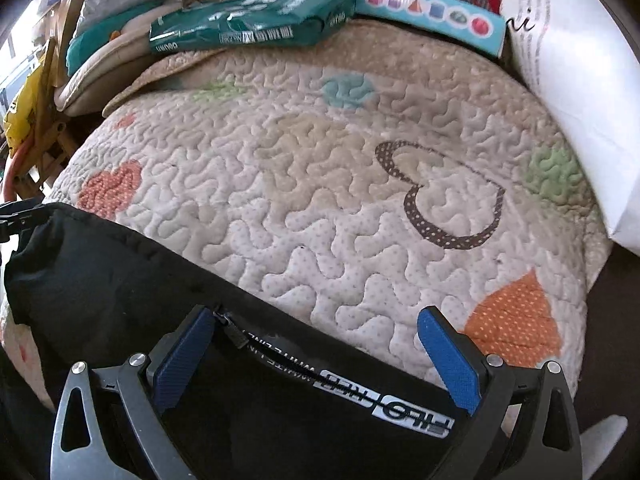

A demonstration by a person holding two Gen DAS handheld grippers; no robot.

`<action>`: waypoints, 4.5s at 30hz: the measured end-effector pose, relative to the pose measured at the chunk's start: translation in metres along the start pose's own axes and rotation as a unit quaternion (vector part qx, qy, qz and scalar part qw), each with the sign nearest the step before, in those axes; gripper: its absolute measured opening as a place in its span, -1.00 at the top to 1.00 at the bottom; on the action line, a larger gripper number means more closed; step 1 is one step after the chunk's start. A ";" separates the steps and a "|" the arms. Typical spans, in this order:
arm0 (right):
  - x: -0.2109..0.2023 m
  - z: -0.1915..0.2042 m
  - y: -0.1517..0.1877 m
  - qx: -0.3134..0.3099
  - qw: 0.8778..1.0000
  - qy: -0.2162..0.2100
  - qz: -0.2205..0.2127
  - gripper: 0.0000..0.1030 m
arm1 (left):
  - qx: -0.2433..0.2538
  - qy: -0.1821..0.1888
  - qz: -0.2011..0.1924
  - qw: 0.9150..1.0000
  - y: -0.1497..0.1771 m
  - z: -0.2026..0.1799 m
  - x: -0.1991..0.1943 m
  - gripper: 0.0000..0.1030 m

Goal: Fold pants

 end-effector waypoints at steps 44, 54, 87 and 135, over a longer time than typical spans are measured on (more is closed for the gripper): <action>0.019 0.032 0.002 -0.038 0.994 -0.079 0.059 0.40 | 0.119 -0.102 -0.030 0.987 -0.001 -0.020 -0.017 0.73; -0.038 0.072 0.013 -0.053 0.997 -0.059 0.020 0.74 | 0.096 -0.097 -0.089 0.987 -0.002 -0.012 -0.101 0.73; -0.088 0.229 0.277 -0.153 0.975 -0.023 0.158 0.75 | 0.003 -0.158 -0.134 0.978 0.236 0.066 -0.227 -0.03; 0.043 0.427 0.049 -0.029 0.980 -0.191 0.041 -0.07 | -0.328 -0.144 -0.080 0.930 0.236 0.198 -0.221 -0.16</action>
Point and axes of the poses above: each gripper's, at about its wrist camera, not at the fingertips, and x roughly the way its jaws point, z to its left, y to its underside, the point moved 8 cm from there along x, roughly the way its jaws point, and after that the axes turned 15 degrees about -y, right-handed, at the moved point
